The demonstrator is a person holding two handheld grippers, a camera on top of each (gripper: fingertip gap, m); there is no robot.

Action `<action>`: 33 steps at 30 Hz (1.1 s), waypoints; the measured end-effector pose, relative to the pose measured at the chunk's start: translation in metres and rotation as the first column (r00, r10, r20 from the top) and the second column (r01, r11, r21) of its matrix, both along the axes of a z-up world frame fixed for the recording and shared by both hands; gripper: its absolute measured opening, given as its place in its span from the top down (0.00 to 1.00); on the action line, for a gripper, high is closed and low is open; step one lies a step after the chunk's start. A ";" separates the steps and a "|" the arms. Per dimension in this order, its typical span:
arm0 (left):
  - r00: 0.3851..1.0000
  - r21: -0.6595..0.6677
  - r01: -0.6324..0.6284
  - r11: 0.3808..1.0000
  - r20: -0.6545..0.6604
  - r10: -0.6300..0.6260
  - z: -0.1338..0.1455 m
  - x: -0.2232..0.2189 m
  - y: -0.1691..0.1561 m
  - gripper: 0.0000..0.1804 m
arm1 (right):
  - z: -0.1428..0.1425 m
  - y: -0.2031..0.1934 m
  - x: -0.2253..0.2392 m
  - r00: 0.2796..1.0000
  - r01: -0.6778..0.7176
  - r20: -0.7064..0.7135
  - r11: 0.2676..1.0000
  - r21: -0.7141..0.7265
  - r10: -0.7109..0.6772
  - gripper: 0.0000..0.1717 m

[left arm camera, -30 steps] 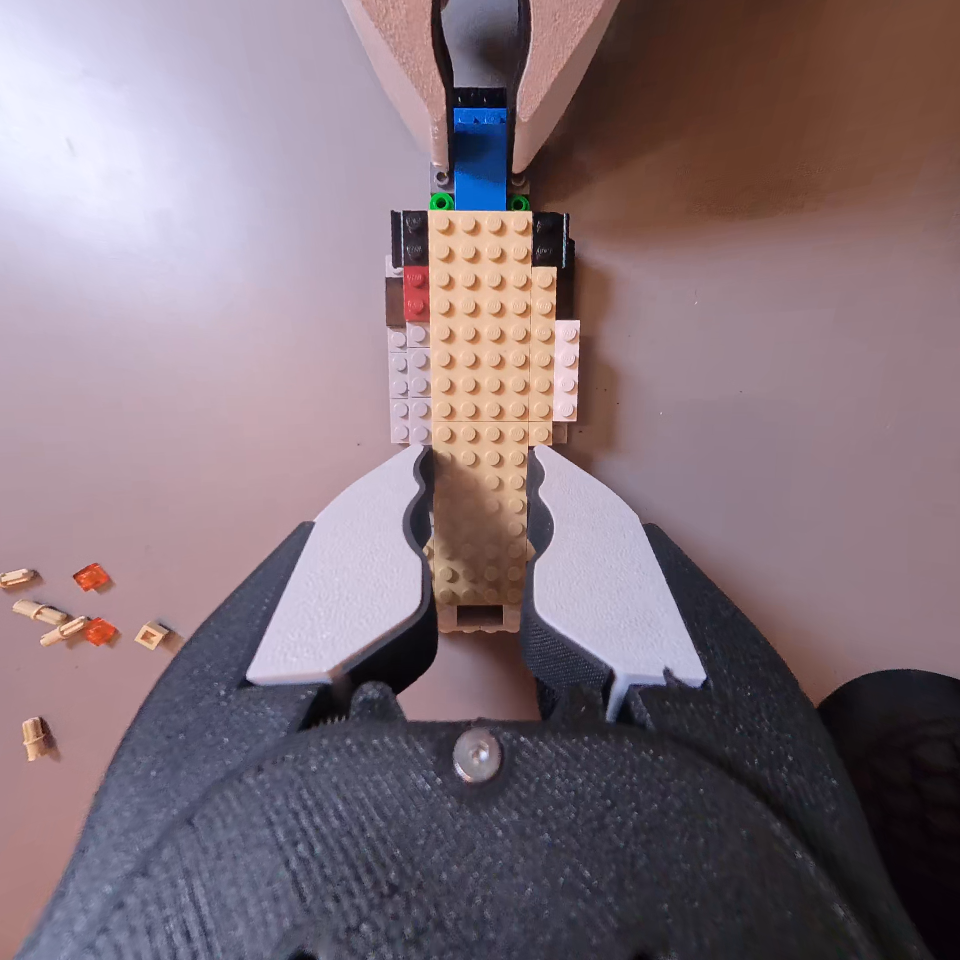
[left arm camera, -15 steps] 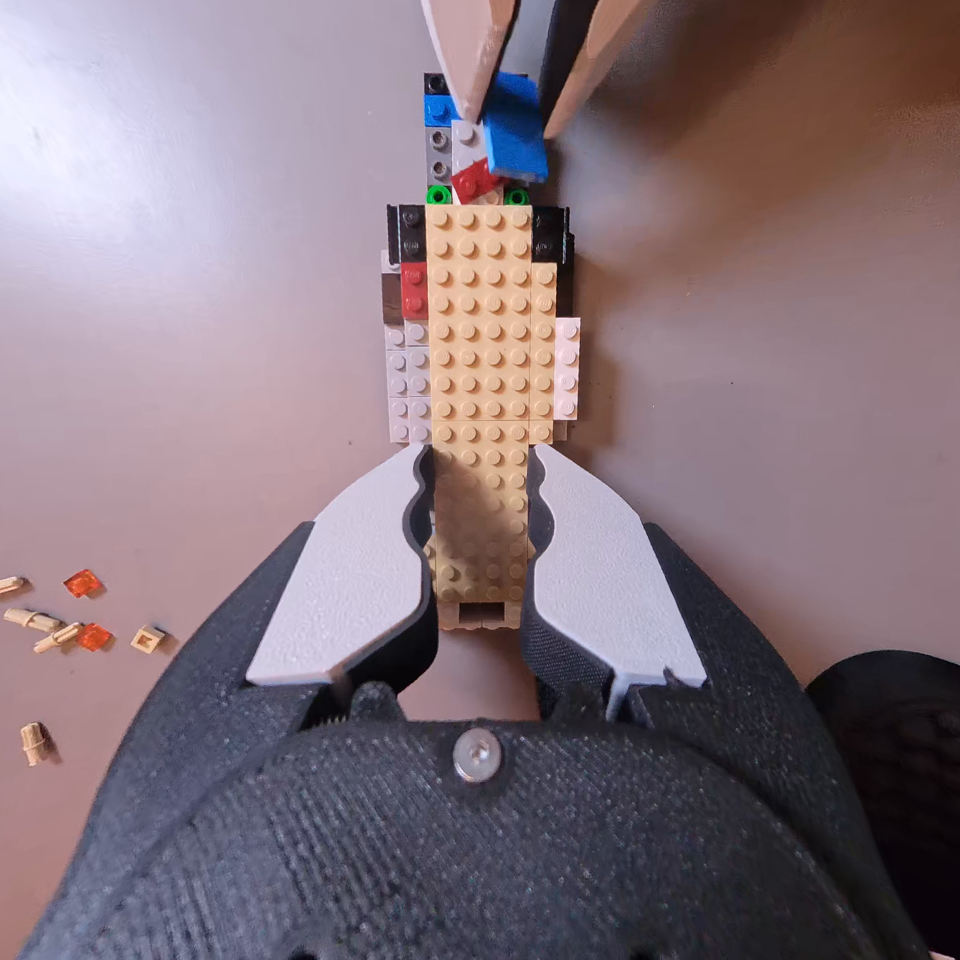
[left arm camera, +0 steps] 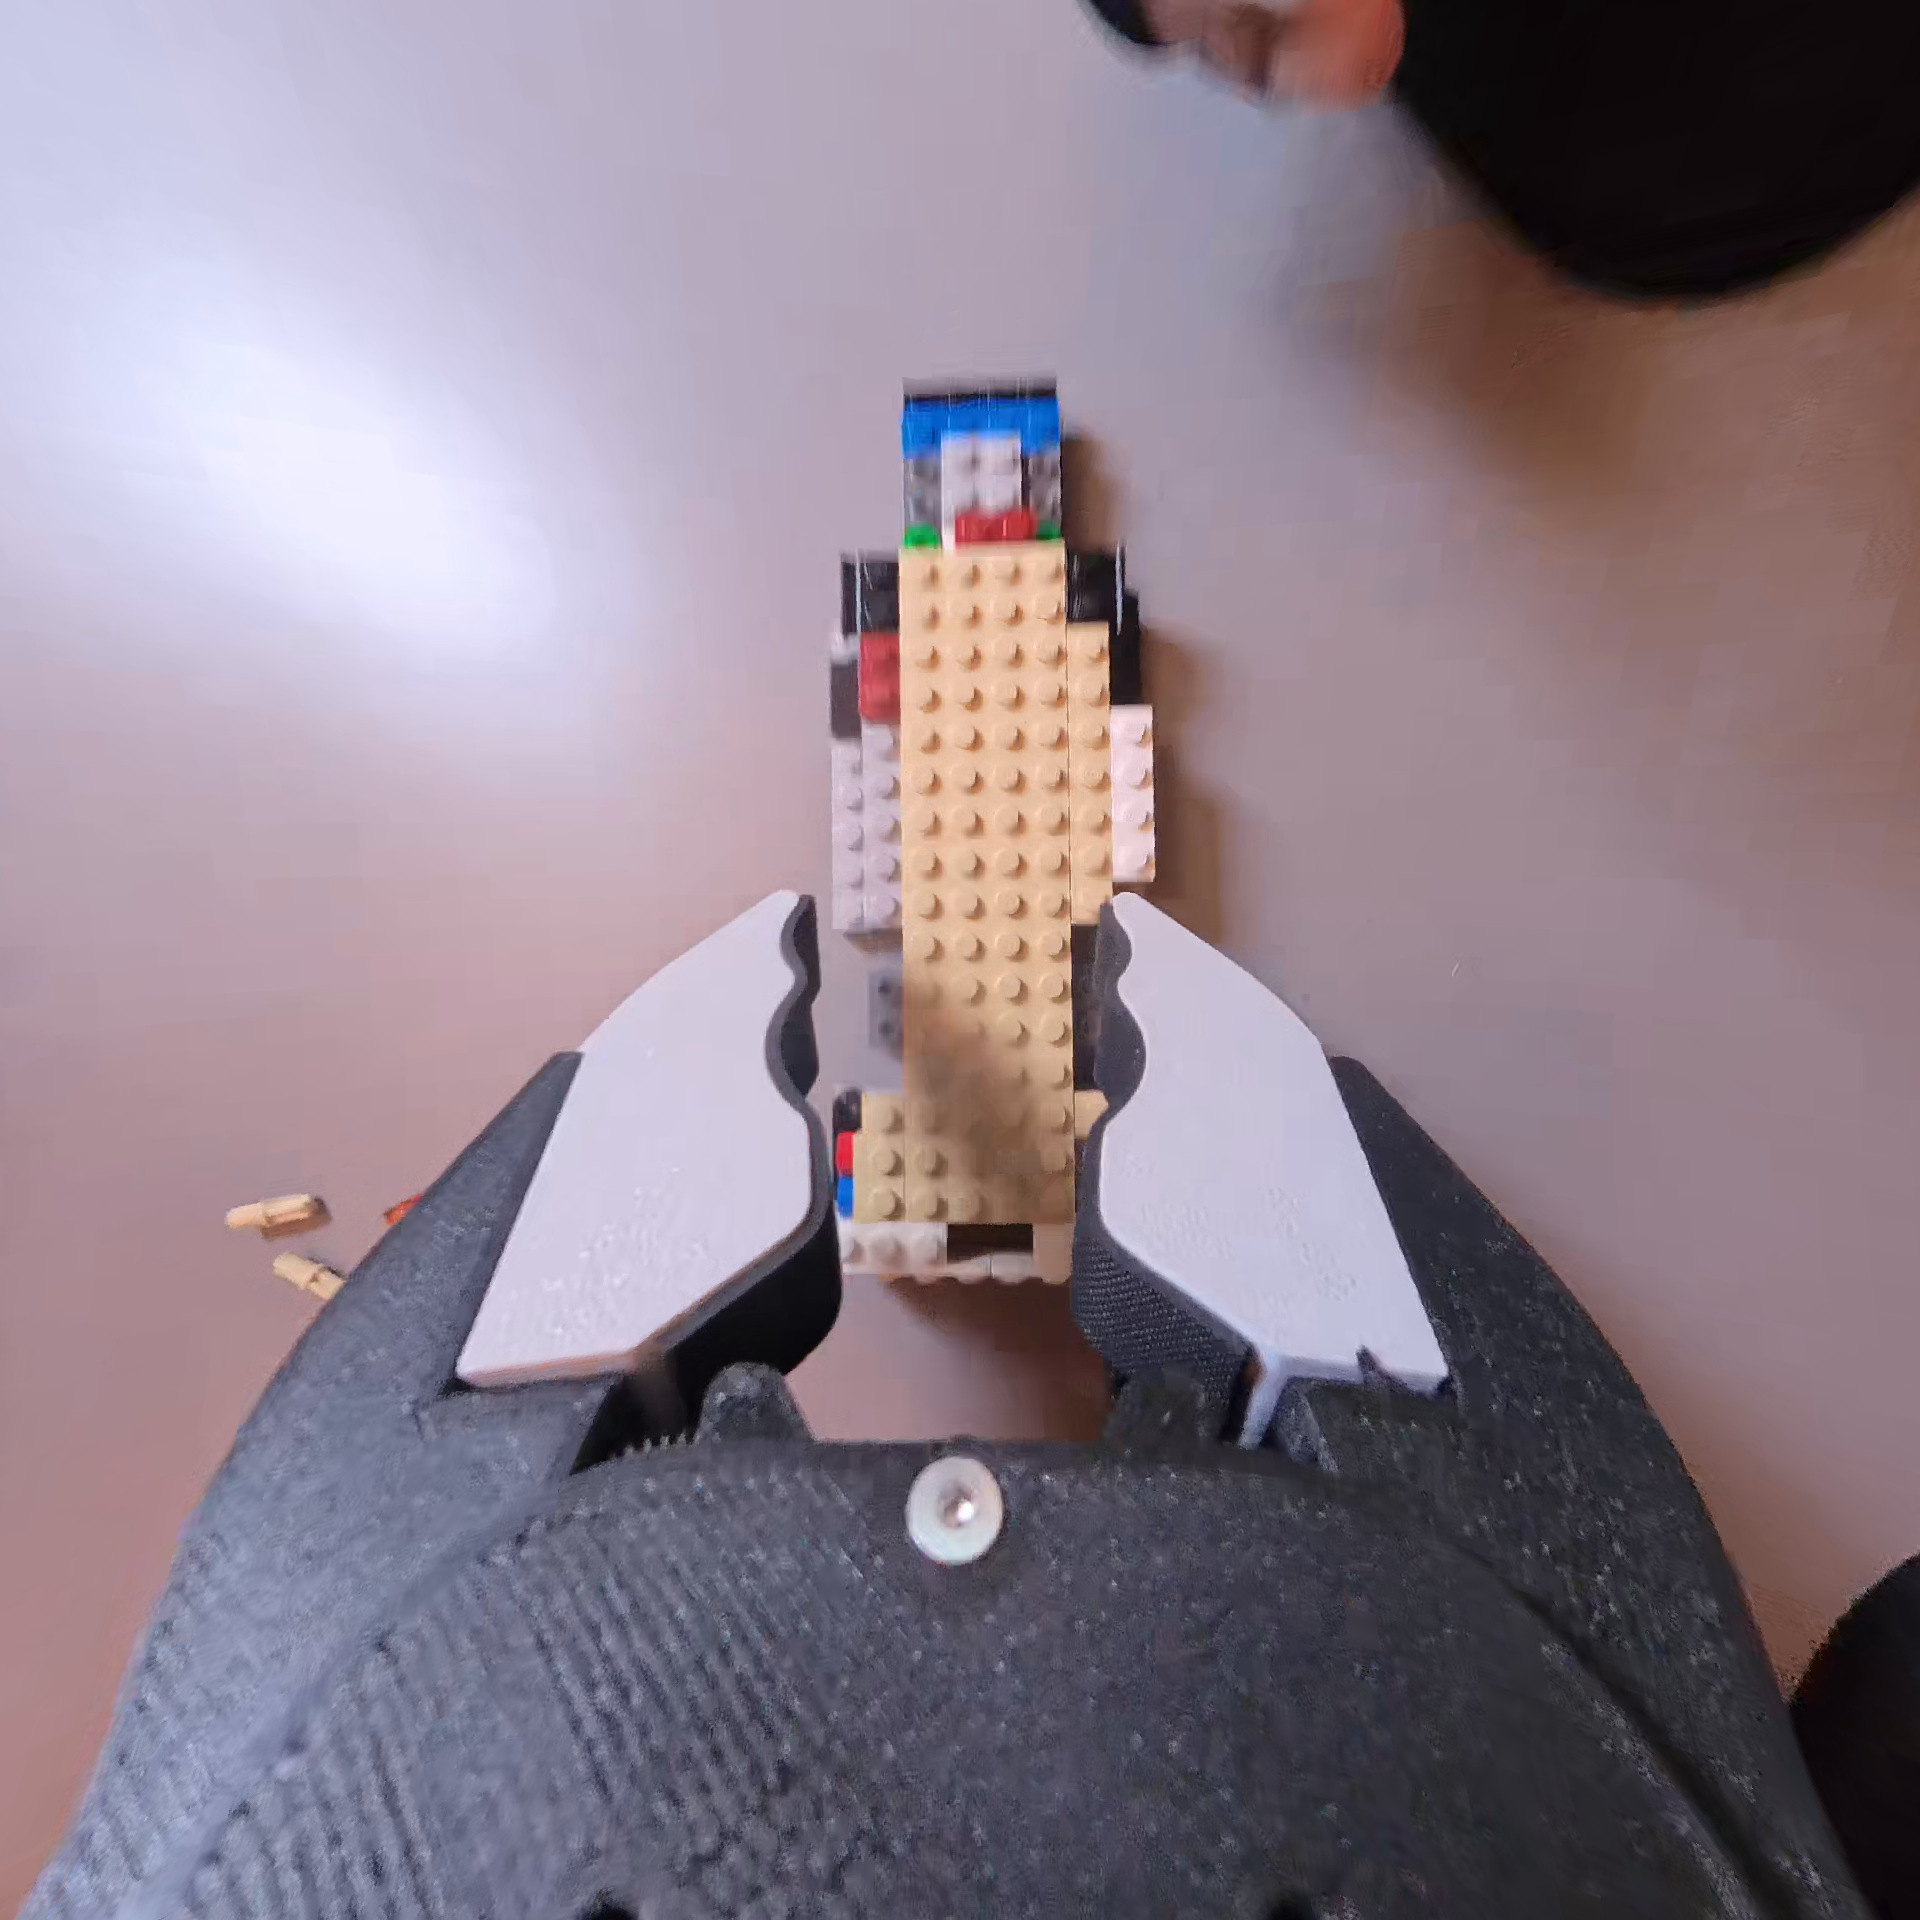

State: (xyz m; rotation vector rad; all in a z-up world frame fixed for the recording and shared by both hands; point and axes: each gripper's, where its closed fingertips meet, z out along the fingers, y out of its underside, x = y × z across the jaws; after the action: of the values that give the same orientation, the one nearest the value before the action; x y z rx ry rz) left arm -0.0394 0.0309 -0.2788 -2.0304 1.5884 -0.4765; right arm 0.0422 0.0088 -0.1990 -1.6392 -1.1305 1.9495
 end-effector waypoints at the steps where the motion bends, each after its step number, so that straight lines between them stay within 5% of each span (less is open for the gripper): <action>1: 0.998 0.023 0.000 1.000 0.070 -0.001 0.012 0.006 0.001 0.72 | 0.007 0.003 0.003 0.999 -0.010 -0.044 0.995 -0.100 0.006 0.91; 4: 0.980 0.159 0.012 0.987 0.195 -0.043 0.043 0.020 0.003 0.75 | 0.014 0.004 0.006 0.993 -0.065 -0.108 0.967 -0.247 0.040 0.91; 10: 0.934 0.337 0.078 0.938 0.304 -0.187 0.077 0.055 -0.020 0.84 | 0.010 -0.013 -0.006 0.987 -0.159 -0.086 0.941 -0.300 0.139 0.91; 17: 0.924 0.400 0.210 0.892 0.217 -0.315 0.068 0.067 -0.048 0.98 | -0.006 -0.030 -0.020 0.976 -0.191 0.064 0.961 -0.202 0.208 0.91; 20: 0.934 0.336 0.111 0.935 0.286 -0.213 0.072 0.054 -0.046 0.98 | -0.006 -0.016 -0.023 0.990 -0.096 0.090 0.989 -0.115 0.106 0.88; 22: 0.955 0.336 0.016 0.942 0.274 -0.114 0.073 0.030 -0.038 0.98 | -0.017 0.003 -0.021 0.987 0.010 0.160 0.992 0.123 -0.029 0.83; 24: 0.962 0.349 -0.106 0.931 0.271 0.008 0.084 -0.005 -0.033 0.98 | -0.038 0.024 -0.011 0.950 0.037 0.259 0.886 0.463 -0.175 0.79; 26: 0.949 0.382 -0.256 0.888 0.273 0.156 0.104 -0.052 -0.030 0.98 | -0.060 0.040 0.000 0.894 -0.058 0.346 0.691 0.721 -0.286 0.75; 28: 0.915 0.421 -0.396 0.816 0.255 0.313 0.124 -0.107 -0.033 0.98 | -0.079 0.043 0.004 0.851 -0.190 0.427 0.579 0.793 -0.305 0.69; 30: 0.860 0.412 -0.510 0.755 0.213 0.464 0.132 -0.163 -0.043 0.98 | -0.093 0.041 0.000 0.825 -0.272 0.490 0.563 0.781 -0.282 0.65; 33: 0.719 0.327 -0.673 0.663 0.082 0.690 0.112 -0.250 -0.065 0.98 | -0.101 0.042 -0.006 0.806 -0.330 0.529 0.540 0.774 -0.266 0.80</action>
State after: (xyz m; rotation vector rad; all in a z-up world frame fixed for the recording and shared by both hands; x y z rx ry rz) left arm -0.2892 -0.0341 -0.1669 -2.1680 0.7291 0.1351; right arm 0.0367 0.0503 -0.3001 -1.5968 -1.9362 0.5266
